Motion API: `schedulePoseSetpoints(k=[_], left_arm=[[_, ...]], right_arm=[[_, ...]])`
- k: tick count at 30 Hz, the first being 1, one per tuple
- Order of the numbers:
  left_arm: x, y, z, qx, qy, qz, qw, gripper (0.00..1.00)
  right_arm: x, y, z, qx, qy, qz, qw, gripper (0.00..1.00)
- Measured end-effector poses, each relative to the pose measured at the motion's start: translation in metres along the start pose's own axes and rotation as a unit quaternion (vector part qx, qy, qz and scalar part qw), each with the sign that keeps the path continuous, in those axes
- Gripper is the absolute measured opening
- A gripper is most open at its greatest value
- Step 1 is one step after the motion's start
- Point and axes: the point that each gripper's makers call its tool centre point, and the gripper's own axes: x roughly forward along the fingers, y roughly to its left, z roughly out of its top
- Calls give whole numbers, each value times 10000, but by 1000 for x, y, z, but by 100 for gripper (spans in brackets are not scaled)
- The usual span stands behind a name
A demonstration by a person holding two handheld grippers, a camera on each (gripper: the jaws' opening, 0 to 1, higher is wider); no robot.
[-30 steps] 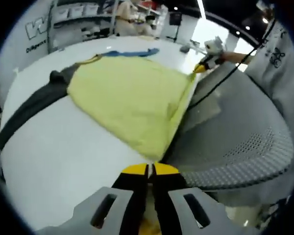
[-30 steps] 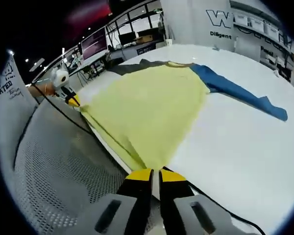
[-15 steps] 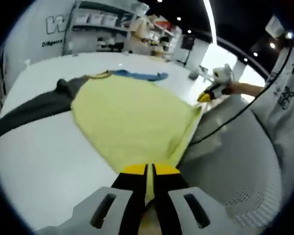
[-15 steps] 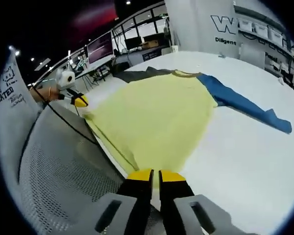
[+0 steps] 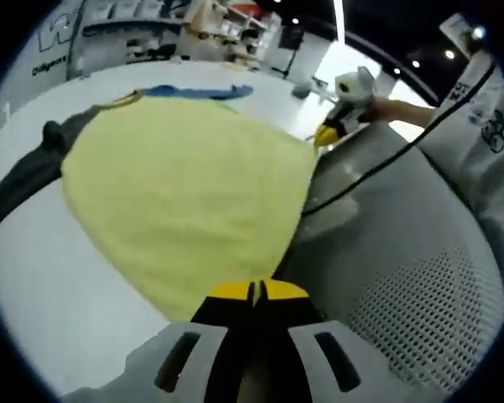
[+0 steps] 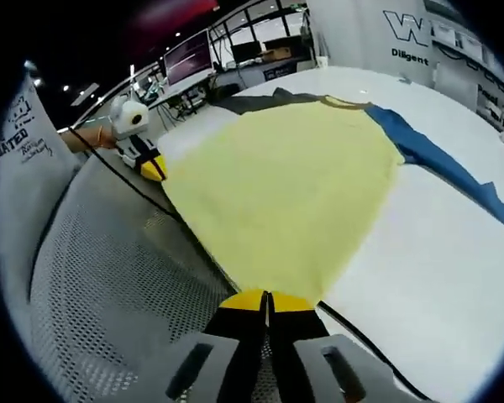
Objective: Fold the garment on the visible template until the final outline fits inside the template.
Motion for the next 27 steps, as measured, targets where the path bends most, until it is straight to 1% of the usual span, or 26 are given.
schedulePoseSetpoints(k=[3,6,7,8,9,10,11,12,15,16,17,18,19,20,21,22,23,24,25,26,27], left_arm=[[-6,9,1,-53,-91,194,9998,0],[-15,19,15,-327,-443,431,9976,0],[-18,28,18,-653,-636,519,9945,0],[-21,41,22,-899,-846,659,9902,0],[-20,44,27,-1022,-965,778,9870,0],[-21,48,32,-1057,-1052,873,9850,0],[-23,53,34,-1017,-1092,935,9844,0],[-27,61,37,-995,-1129,1045,9831,0],[-36,76,43,-940,-1177,1274,9803,0],[-42,87,48,-864,-1221,1505,9772,0],[-46,95,50,-896,-1269,1645,9741,0],[-49,100,50,-903,-1310,1705,9724,0],[-58,108,64,-874,-1630,1855,9651,0],[-63,112,70,-984,-1772,1971,9592,0],[-74,127,73,-943,-1876,2285,9506,0],[-82,137,75,-891,-1922,2556,9433,0],[-95,153,75,-973,-1926,3008,9289,1],[-104,162,75,-968,-1905,3236,9218,4],[-115,176,73,-918,-1854,3499,9137,11],[-119,182,72,-905,-1860,3587,9102,16],[-128,194,75,-932,-1967,3748,9012,22]], right_arm=[[-2,0,2,56,-39,-20,10000,0],[-5,-4,8,131,-179,-100,9997,0],[-5,-11,10,164,-275,-134,9994,0],[-6,-13,14,162,-351,-167,9991,0],[-8,-18,20,146,-428,-250,9987,0],[-8,-20,22,144,-442,-283,9985,0],[-9,-23,24,125,-445,-327,9984,0],[-11,-27,28,75,-445,-385,9982,0],[-14,-35,40,32,-541,-505,9973,0],[-17,-40,45,46,-620,-560,9965,0],[-18,-45,49,55,-691,-629,9956,0],[-22,-51,59,59,-902,-801,9927,0],[-25,-54,66,75,-1050,-895,9904,0],[-28,-60,70,183,-1139,-981,9885,0],[-30,-65,73,229,-1194,-1067,9868,0],[-33,-70,78,222,-1277,-1186,9845,2],[-35,-73,81,214,-1327,-1242,9831,8],[-37,-74,84,226,-1349,-1274,9824,12],[-40,-77,88,268,-1404,-1351,9805,17],[-41,-79,90,298,-1438,-1385,9794,23],[-42,-83,93,327,-1493,-1432,9778,29]])
